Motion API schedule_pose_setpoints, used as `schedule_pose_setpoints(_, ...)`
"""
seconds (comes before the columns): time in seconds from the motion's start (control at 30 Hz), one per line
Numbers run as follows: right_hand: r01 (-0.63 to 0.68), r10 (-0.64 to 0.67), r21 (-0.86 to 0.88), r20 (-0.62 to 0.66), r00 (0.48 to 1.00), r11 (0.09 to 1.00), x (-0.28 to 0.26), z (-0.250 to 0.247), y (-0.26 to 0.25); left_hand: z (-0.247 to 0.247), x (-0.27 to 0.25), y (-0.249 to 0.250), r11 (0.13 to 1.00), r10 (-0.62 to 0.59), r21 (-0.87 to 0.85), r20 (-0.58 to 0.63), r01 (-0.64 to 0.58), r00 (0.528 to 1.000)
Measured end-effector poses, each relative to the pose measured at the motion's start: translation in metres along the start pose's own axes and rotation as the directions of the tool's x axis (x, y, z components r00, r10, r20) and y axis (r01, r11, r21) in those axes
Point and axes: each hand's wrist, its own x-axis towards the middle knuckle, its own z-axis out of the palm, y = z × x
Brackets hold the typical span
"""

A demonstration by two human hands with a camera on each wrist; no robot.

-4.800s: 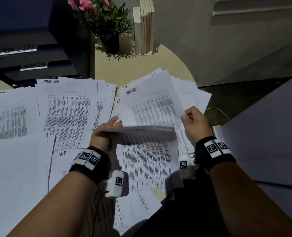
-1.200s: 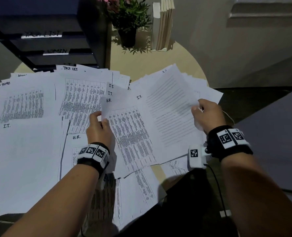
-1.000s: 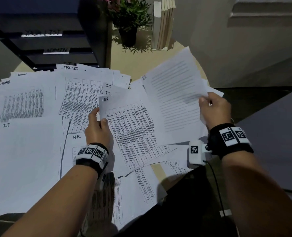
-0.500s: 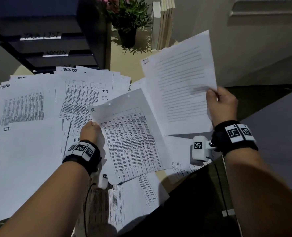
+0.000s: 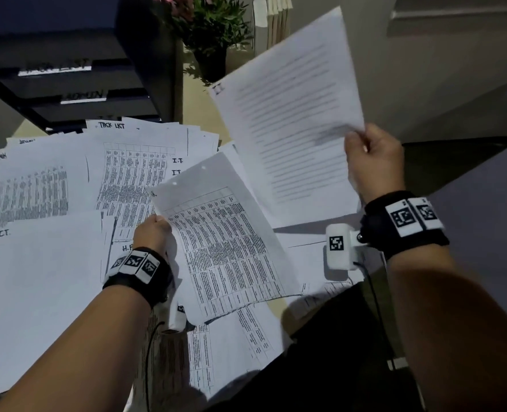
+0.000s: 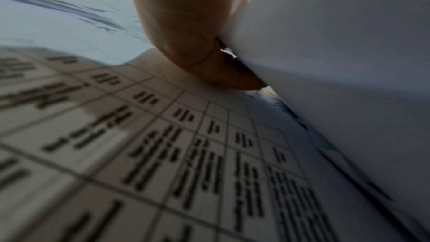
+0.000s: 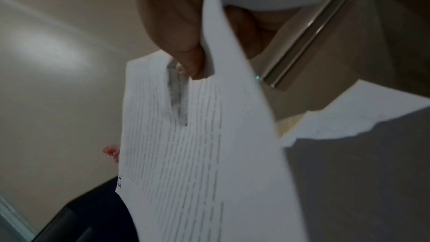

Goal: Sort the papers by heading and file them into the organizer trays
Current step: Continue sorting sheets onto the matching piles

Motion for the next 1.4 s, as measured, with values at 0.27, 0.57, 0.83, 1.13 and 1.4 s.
schedule_pose_setpoints(0.27,-0.292,0.310,-0.112,0.460,0.832,0.950,-0.082,0.076,0.044,0.016,-0.019,0.010,0.985,-0.047,-0.162,0.088,0.061,0.995)
schedule_pose_setpoints(0.57,-0.210,0.347,-0.296,0.556,0.755,0.932,-0.092,0.087,0.063,0.030,-0.037,0.012,0.981,0.193,0.020,-0.066,-0.192,0.979)
schedule_pose_setpoints(0.83,-0.030,0.302,-0.635,0.325,0.896,0.772,-0.043,0.035,0.050,0.010,-0.023,0.018,0.990,0.075,-0.100,-0.200,-0.097,0.977)
schedule_pose_setpoints(1.13,-0.248,0.488,-0.745,0.117,0.865,0.619,-0.048,0.037,0.085,-0.001,-0.013,-0.006,0.934,-0.155,-0.319,0.040,0.160,0.987)
schedule_pose_setpoints(1.4,-0.273,0.292,-0.403,-0.015,0.956,0.873,-0.038,0.020,0.059,-0.002,-0.025,0.001,0.927,0.116,-0.358,-0.008,-0.111,0.993)
